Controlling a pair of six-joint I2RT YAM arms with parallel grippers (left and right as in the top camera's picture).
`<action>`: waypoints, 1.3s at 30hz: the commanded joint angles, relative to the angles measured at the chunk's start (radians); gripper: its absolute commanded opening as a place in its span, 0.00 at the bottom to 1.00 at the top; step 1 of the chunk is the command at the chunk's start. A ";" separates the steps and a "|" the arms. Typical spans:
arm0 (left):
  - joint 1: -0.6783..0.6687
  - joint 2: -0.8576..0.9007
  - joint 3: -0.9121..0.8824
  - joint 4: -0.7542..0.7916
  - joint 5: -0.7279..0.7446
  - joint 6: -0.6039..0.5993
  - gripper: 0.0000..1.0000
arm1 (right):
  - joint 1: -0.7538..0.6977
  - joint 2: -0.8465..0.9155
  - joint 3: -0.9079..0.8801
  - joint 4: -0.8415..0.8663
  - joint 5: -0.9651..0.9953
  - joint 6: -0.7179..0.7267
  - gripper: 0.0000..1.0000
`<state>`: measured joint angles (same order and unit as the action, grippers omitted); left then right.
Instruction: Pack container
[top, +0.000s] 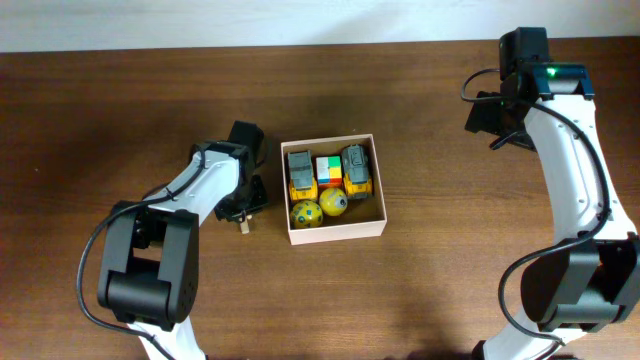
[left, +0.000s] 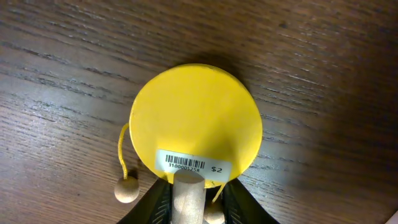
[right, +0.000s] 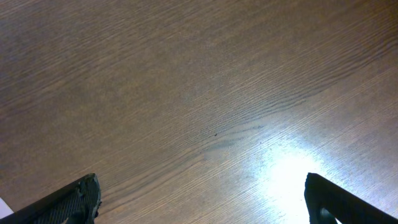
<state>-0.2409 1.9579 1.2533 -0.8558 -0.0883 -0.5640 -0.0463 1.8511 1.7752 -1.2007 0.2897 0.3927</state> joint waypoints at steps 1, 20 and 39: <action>0.002 0.005 0.050 -0.019 -0.029 0.042 0.27 | -0.001 0.003 -0.009 0.000 0.002 0.012 0.99; 0.002 0.005 0.256 -0.134 -0.029 0.109 0.26 | -0.001 0.003 -0.009 0.000 0.002 0.012 0.99; -0.051 0.006 0.142 -0.124 0.027 -0.122 0.35 | -0.001 0.003 -0.009 0.000 0.002 0.012 0.99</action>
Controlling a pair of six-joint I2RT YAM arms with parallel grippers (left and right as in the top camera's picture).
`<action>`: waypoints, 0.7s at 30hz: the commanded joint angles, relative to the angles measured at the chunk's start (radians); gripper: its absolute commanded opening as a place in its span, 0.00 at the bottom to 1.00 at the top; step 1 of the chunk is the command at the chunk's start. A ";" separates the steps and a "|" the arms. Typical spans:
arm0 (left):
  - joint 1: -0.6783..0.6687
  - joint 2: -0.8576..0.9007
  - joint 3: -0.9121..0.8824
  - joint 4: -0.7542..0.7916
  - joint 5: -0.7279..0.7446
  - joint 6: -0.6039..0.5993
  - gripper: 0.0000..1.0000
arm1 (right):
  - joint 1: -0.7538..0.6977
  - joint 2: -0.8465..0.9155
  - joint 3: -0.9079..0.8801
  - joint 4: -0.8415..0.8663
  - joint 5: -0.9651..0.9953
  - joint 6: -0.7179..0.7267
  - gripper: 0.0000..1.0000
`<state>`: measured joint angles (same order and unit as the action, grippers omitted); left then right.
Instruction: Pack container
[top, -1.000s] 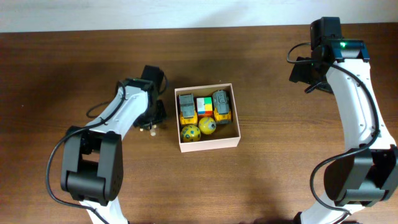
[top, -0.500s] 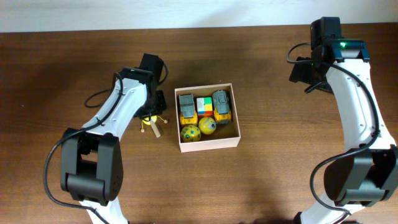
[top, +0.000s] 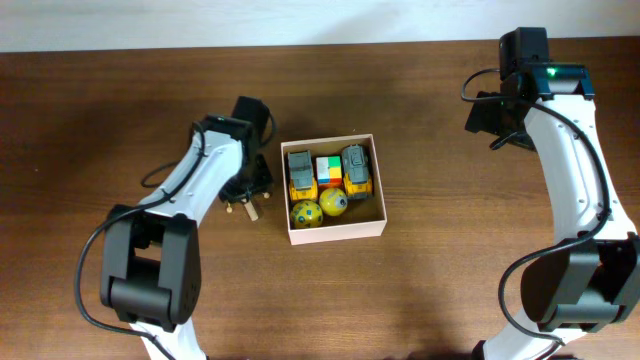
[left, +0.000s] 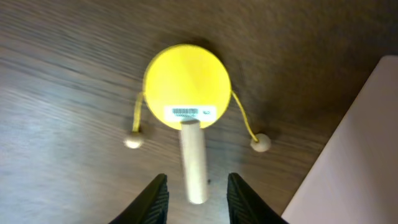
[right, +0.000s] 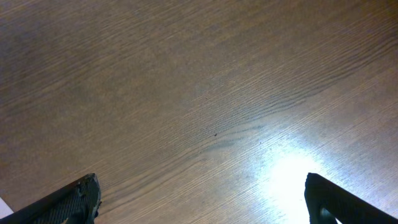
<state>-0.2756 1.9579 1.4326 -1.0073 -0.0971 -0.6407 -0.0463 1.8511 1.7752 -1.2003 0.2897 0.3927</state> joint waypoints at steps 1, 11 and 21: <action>-0.019 0.006 -0.049 0.044 0.050 -0.047 0.36 | -0.001 0.003 -0.009 0.000 0.002 0.012 0.99; -0.008 0.006 -0.082 0.080 0.045 -0.052 0.36 | -0.001 0.003 -0.009 0.000 0.002 0.012 0.99; 0.032 0.006 -0.158 0.137 0.053 -0.077 0.36 | -0.001 0.003 -0.009 0.000 0.002 0.012 0.99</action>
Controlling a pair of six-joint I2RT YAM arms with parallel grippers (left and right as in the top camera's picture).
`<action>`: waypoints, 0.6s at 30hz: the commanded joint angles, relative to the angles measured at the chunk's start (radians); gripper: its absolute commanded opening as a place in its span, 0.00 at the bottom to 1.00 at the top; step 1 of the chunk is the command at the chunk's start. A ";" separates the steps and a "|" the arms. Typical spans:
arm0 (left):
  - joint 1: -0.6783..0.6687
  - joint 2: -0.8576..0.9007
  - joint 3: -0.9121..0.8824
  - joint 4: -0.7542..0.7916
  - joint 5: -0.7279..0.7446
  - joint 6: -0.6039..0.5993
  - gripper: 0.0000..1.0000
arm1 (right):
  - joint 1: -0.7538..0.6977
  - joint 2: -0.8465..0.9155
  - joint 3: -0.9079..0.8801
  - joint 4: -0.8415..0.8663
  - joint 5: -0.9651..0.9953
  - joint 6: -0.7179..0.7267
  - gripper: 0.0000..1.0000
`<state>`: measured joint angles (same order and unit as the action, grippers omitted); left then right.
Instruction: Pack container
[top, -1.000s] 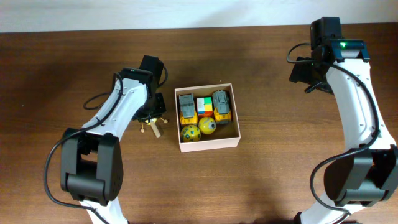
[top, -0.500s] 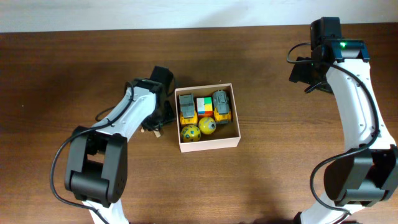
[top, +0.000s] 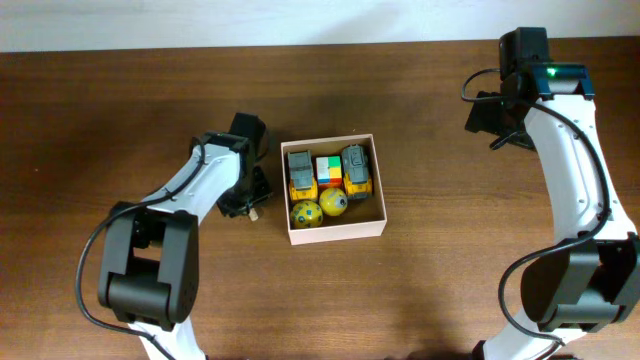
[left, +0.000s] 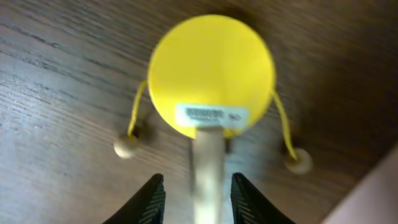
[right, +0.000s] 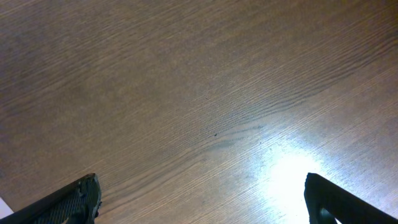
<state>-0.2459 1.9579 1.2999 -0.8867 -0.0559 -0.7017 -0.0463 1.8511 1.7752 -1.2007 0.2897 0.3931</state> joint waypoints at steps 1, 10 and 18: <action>0.002 0.006 -0.031 0.026 0.011 -0.016 0.36 | -0.001 0.003 -0.009 0.000 0.002 0.012 0.99; 0.002 0.007 -0.043 0.069 0.014 -0.008 0.36 | -0.001 0.003 -0.009 0.000 0.002 0.012 0.99; 0.001 0.008 -0.068 0.091 0.015 -0.008 0.36 | -0.001 0.003 -0.009 0.000 0.002 0.012 0.99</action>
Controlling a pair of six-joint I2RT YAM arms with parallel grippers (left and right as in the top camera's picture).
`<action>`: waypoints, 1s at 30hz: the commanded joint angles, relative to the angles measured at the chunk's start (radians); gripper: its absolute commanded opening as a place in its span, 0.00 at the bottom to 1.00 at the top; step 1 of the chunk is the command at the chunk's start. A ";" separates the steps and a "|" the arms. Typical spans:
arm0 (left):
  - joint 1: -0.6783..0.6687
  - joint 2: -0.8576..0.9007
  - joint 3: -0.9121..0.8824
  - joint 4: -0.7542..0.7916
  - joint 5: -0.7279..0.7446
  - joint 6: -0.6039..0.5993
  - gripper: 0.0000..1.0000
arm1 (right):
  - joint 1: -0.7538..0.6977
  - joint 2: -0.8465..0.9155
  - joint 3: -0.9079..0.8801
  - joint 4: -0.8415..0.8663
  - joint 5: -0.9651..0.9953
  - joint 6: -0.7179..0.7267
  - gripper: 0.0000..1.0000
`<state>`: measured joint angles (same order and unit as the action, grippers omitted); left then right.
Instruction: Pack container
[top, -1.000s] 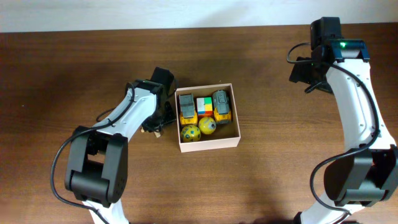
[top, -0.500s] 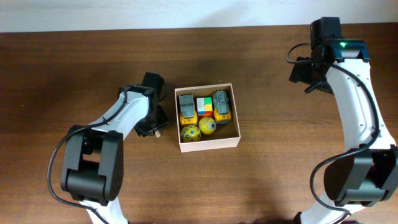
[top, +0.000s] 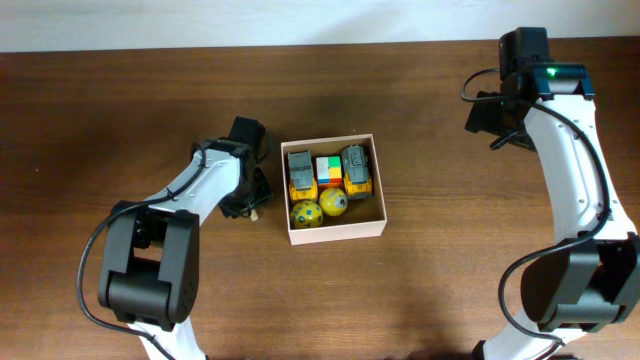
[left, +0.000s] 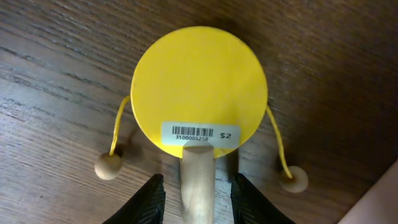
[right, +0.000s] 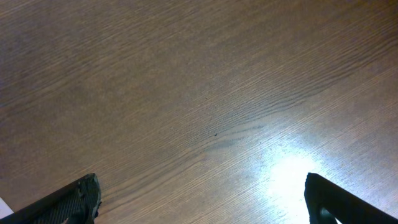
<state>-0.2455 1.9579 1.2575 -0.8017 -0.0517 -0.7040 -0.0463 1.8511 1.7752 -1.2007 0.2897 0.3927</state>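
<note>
A yellow toy drum (left: 199, 90) with a barcode sticker, a wooden handle (left: 198, 186) and two beads on strings lies flat on the table. My left gripper (left: 198, 202) is open and low over it, one jaw on each side of the handle with a gap on both. In the overhead view this gripper (top: 245, 195) covers most of the drum, just left of the pink box (top: 335, 232). The box holds two yellow trucks, a colour cube and two yellow balls. My right gripper (right: 202, 199) is open over bare wood at the far right (top: 490, 115).
The box's pale corner (left: 382, 202) shows at the lower right of the left wrist view, close to the drum's right bead (left: 292, 180). Dark wooden table (top: 450, 280) surrounds everything; a white wall edge runs along the back.
My left gripper has come slightly lower over the drum, jaws still open either side of the handle. The drum, the box and the right arm have not moved.
First my left gripper was shut on the drum's handle, left of the box. Then it was open and higher, the drum lying free close to the box. After that it was low again astride the handle, and stays so now. The right arm never moved.
</note>
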 joint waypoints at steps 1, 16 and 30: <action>0.001 0.008 -0.029 0.006 0.011 -0.006 0.36 | -0.001 0.003 -0.009 0.000 0.002 0.012 0.99; 0.000 0.008 -0.030 0.010 -0.001 0.008 0.20 | 0.000 0.003 -0.009 0.000 0.002 0.012 0.98; 0.000 0.007 0.071 -0.003 -0.001 0.317 0.20 | 0.000 0.003 -0.009 0.000 0.002 0.012 0.99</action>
<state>-0.2455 1.9579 1.2758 -0.7994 -0.0525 -0.4862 -0.0463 1.8511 1.7752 -1.2007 0.2897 0.3931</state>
